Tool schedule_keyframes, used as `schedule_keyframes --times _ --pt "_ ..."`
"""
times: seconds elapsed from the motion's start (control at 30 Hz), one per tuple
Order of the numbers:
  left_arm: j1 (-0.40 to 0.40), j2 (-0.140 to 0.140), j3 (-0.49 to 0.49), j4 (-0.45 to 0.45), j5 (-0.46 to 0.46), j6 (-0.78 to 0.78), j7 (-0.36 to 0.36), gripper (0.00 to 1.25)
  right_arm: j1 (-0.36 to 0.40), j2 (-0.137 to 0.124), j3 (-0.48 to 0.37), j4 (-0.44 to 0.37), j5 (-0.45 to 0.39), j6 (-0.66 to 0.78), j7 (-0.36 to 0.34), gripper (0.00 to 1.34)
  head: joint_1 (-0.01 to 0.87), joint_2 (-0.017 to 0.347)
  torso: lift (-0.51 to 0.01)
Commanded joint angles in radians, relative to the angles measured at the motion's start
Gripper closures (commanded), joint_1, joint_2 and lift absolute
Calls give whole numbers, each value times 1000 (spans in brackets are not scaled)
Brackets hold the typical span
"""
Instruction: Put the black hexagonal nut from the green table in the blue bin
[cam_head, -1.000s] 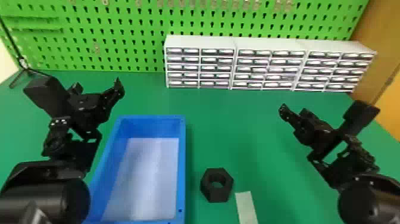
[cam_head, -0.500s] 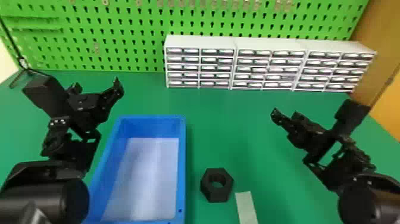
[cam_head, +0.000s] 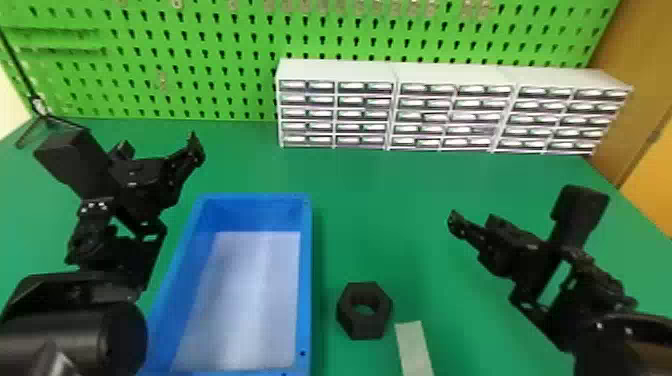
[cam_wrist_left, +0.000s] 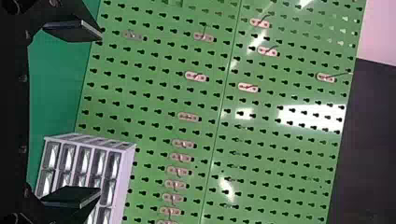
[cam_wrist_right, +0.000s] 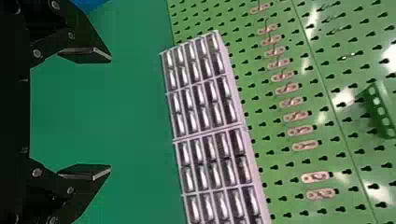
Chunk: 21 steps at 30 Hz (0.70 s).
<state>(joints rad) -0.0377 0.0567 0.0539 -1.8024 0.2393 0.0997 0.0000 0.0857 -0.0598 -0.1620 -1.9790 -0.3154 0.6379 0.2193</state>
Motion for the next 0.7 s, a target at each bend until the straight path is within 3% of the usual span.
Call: schedule_keyframes --times 0.0,0.37,0.67 --pt "4 0 4 -2 0 -2 0 117 37 14 -7 -35 6 40 0 430 692 8 -97" --pt "9 0 12 -3 0 -6 0 117 77 9 -2 -139 71 174 -1 432 692 8 -97" --pt "18 0 27 -14 0 -6 -2 117 71 0 7 -219 122 374 -1 430 692 8 -97"
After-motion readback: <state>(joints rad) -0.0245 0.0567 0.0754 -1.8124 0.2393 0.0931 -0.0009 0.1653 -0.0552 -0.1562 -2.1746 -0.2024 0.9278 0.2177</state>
